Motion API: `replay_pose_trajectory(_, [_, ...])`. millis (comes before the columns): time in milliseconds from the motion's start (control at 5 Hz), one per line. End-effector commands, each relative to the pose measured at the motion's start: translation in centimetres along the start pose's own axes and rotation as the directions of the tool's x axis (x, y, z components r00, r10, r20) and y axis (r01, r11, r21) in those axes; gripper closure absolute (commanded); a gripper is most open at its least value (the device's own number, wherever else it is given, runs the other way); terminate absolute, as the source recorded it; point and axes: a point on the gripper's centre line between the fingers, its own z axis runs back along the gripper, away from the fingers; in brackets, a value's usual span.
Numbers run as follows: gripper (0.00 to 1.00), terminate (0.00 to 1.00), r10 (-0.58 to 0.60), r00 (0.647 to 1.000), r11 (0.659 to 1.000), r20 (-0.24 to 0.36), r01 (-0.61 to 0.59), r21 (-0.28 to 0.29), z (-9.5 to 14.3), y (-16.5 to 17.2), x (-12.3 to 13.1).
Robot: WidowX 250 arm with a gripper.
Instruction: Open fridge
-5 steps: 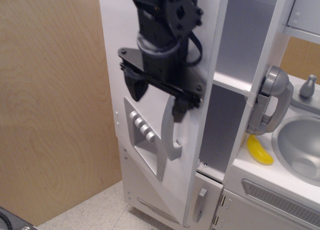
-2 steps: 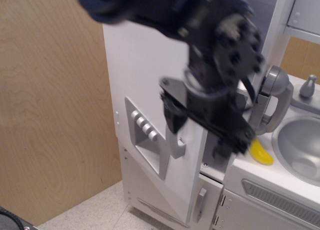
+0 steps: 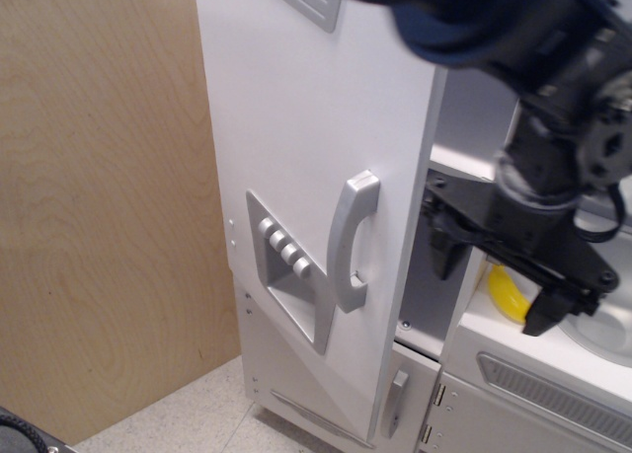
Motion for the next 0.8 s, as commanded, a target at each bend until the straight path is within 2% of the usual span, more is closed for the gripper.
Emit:
replay_pose_trajectory(0, [0.0,0.0,0.024,0.996,1.0,0.089,-0.024,-0.007,0.6,0.3,4.8])
replay_pose_trajectory(200, [0.0,0.0,0.034,0.992,0.999,0.118,-0.038,0.037,1.0,2.4,5.6])
replay_pose_trajectory(600, [0.0,0.0,0.058,0.987,0.977,0.148,-0.086,0.194,1.6,7.2,3.2])
